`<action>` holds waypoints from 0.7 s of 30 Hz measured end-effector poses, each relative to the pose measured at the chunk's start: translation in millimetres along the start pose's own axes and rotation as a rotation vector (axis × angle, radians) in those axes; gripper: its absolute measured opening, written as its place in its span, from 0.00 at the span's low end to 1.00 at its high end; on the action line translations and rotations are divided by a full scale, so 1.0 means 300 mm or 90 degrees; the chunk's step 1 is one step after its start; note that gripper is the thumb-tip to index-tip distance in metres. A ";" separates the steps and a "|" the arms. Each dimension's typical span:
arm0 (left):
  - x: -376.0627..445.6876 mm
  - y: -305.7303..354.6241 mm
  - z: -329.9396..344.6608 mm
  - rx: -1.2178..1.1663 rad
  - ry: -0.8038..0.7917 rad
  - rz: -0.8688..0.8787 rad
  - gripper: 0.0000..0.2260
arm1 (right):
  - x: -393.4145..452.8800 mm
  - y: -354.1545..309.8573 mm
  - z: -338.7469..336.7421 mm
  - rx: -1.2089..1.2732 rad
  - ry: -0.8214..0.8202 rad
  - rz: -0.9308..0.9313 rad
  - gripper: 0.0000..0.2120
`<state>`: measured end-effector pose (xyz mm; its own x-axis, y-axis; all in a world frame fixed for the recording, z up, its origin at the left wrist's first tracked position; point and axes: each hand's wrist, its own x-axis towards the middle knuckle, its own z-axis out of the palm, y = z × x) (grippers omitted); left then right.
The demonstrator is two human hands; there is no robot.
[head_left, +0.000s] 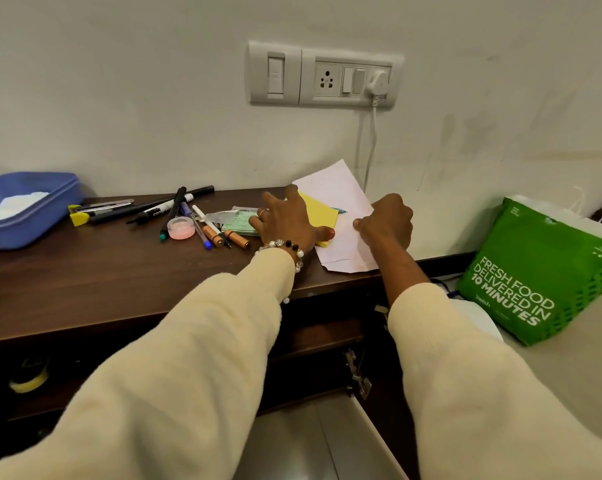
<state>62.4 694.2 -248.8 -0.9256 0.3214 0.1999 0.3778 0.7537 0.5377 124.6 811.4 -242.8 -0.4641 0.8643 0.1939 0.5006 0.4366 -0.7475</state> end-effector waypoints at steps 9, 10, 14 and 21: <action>0.003 -0.051 -0.053 -0.386 0.086 -0.195 0.22 | -0.047 -0.026 -0.075 0.053 0.028 -0.070 0.16; 0.004 -0.065 -0.060 -0.409 0.092 -0.208 0.21 | -0.050 -0.026 -0.079 0.051 0.028 -0.072 0.16; -0.017 -0.108 -0.092 -0.470 0.117 -0.262 0.19 | -0.062 -0.022 -0.100 0.033 0.038 -0.060 0.15; -0.033 -0.192 -0.142 -0.667 0.086 -0.335 0.20 | -0.071 -0.016 -0.115 0.081 0.026 -0.010 0.14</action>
<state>48.8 623.2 -247.0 -0.9806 0.0003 -0.1958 -0.1952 -0.0832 0.9772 157.3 799.6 -221.3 -0.4399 0.8680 0.2304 0.3949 0.4174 -0.8184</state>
